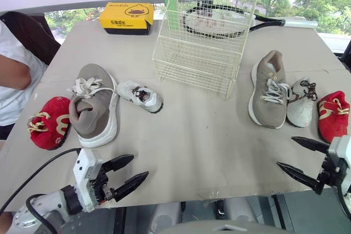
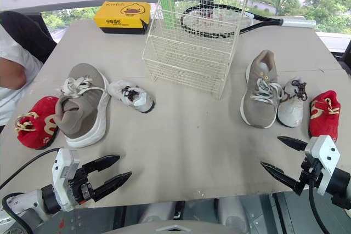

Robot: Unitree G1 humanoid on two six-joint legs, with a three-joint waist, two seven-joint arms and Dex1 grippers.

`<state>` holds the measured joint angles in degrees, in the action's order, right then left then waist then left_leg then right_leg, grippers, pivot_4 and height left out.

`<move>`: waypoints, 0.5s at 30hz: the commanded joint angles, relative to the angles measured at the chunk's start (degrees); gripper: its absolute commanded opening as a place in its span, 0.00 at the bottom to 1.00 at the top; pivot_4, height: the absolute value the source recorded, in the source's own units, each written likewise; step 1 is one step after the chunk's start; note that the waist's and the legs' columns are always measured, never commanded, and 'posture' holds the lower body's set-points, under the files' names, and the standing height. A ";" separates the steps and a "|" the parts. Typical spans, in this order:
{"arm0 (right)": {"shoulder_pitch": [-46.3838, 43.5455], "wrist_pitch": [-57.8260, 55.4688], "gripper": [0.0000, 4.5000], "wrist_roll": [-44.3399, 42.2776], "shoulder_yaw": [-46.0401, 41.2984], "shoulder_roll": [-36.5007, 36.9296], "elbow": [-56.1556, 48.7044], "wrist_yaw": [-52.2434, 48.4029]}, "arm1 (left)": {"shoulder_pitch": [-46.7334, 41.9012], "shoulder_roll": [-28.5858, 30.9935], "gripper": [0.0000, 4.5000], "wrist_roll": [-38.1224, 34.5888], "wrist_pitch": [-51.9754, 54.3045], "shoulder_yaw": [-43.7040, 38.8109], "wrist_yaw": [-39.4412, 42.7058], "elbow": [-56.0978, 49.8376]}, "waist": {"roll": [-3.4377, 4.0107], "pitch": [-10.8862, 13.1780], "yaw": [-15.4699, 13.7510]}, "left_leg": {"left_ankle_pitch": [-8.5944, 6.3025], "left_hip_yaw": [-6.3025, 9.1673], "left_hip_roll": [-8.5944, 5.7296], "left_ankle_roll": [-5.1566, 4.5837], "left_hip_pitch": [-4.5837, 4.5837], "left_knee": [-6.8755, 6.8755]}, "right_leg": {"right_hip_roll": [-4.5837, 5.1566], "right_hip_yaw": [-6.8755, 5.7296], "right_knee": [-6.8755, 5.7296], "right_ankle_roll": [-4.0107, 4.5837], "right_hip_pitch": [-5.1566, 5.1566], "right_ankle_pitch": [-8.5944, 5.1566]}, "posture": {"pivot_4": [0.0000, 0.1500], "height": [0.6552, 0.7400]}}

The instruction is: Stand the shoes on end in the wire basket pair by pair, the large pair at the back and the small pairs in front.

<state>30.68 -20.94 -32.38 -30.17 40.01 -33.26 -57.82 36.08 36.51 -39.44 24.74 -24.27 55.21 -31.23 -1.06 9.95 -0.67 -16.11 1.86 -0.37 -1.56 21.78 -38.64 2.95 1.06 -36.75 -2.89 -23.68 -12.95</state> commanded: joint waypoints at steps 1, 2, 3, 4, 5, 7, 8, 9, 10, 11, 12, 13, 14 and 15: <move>-0.67 1.84 1.00 -1.78 -0.28 -1.18 -1.39 0.03 | -1.24 -2.51 1.00 1.19 -3.27 0.17 -1.03 2.00 | 0.01 0.00 -0.08 | -0.04 0.00 0.00 -0.05 0.00 0.00 | 0.00 0.00 0.00 0.05 0.00 0.03 | 1.00 1.00; -1.94 1.65 1.00 -3.09 1.11 -1.78 -1.98 0.48 | -2.75 -5.01 1.00 0.84 -3.90 1.10 -3.03 3.12 | 0.05 -0.02 -0.11 | -0.07 0.01 0.00 -0.09 0.01 0.05 | 0.01 -0.02 0.05 0.08 0.00 0.04 | 1.00 1.00; -3.19 1.28 1.00 -4.22 2.16 -2.29 -2.62 1.02 | -4.07 -7.14 1.00 0.41 -4.05 1.69 -4.97 3.60 | 0.04 -0.02 -0.10 | -0.07 -0.01 -0.02 -0.09 0.01 0.14 | 0.03 -0.02 0.14 0.08 0.01 0.05 | 1.00 1.00; -4.54 0.81 1.00 -5.26 3.05 -2.54 -3.48 1.52 | -5.37 -9.04 1.00 0.12 -3.72 1.99 -7.23 3.53 | -0.01 0.01 -0.08 | -0.07 -0.03 -0.02 -0.10 0.01 0.14 | 0.04 0.00 0.15 0.08 0.01 0.05 | 1.00 1.00; -5.61 0.39 1.00 -5.99 3.65 -2.47 -4.22 1.93 | -6.23 -10.07 1.00 0.20 -3.15 2.10 -8.92 3.25 | -0.02 0.01 -0.08 | -0.07 -0.01 -0.02 -0.10 0.02 0.10 | 0.05 -0.02 0.12 0.08 0.01 0.06 | 1.00 1.00; -9.00 -1.49 1.00 -8.65 5.12 -2.20 -6.03 3.91 | -7.60 -11.72 1.00 0.74 -2.77 3.08 -11.77 1.91 | -0.04 0.00 -0.01 | -0.07 -0.02 -0.02 -0.10 -0.01 0.09 | 0.07 0.02 0.12 0.08 0.04 0.06 | 1.00 1.00; -11.32 -2.24 1.00 -9.34 6.28 -1.98 -6.76 5.10 | -8.12 -12.59 1.00 0.94 -2.87 3.63 -13.06 0.92 | -0.12 -0.06 -0.07 | -0.07 -0.03 -0.02 -0.10 -0.03 0.09 | 0.07 0.03 0.11 0.08 0.05 0.07 | 1.00 1.00; -13.26 -2.68 1.00 -9.40 7.36 -1.65 -7.23 6.05 | -8.38 -13.10 1.00 0.76 -2.91 4.14 -13.94 0.00 | -0.15 -0.08 0.02 | -0.07 0.00 -0.02 -0.10 -0.04 0.04 | 0.06 0.00 0.06 0.08 0.06 0.06 | 1.00 1.00; -14.99 -3.20 1.00 -8.96 8.43 -1.25 -7.52 7.12 | -8.42 -13.22 1.00 0.57 -3.08 4.59 -14.06 -0.75 | -0.15 -0.08 -0.01 | -0.07 -0.03 -0.02 -0.10 -0.07 0.03 | 0.05 0.03 0.04 0.08 0.08 0.06 | 1.00 1.00; -17.40 -4.45 1.00 -8.34 9.81 -0.79 -7.53 8.88 | -8.09 -13.06 1.00 0.52 -4.37 5.17 -12.61 -1.55 | -0.17 -0.09 -0.06 | -0.07 -0.04 -0.05 -0.10 -0.05 0.00 | 0.06 0.03 0.03 0.08 0.08 0.07 | 1.00 1.00; -20.69 -4.94 1.00 -6.39 11.56 -0.63 -7.08 11.14 | -7.46 -12.66 1.00 -0.87 -5.26 5.45 -10.08 -2.80 | -0.22 -0.12 0.00 | -0.07 -0.03 -0.05 -0.10 -0.05 -0.01 | 0.05 0.01 0.03 0.08 0.08 0.07 | 1.00 1.00; -26.03 -7.18 1.00 -4.82 14.74 0.41 -6.63 13.14 | -7.02 -12.22 1.00 -2.55 -6.29 5.21 -7.41 -4.10 | -0.23 -0.12 0.15 | -0.07 -0.01 -0.05 -0.10 -0.05 -0.01 | 0.04 0.00 0.02 0.09 0.07 0.07 | 1.00 1.00; -31.24 -9.29 1.00 -4.66 17.23 0.80 -6.18 14.87 | -6.74 -11.72 1.00 -3.17 -7.54 5.02 -5.37 -5.07 | -0.23 -0.11 0.59 | -0.07 -0.06 -0.04 -0.10 -0.05 -0.01 | 0.03 0.05 0.02 0.10 0.05 0.07 | 1.00 1.00; -36.07 -12.58 1.00 -6.31 19.13 0.95 -5.62 16.38 | -6.50 -11.36 1.00 -3.45 -8.79 4.83 -3.76 -5.76 | -0.14 -0.04 1.09 | -0.07 -0.11 -0.04 -0.10 -0.07 -0.02 | 0.03 0.10 0.00 0.10 0.04 0.08 | 1.00 1.00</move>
<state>-0.91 -29.80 -37.66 -13.23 40.22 -37.71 -44.39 29.34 24.57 -40.82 19.25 -18.51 47.89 -33.27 -1.21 9.92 0.41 -16.17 1.70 -0.40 -1.66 21.73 -38.65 3.00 1.21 -36.75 -2.74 -23.67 -12.84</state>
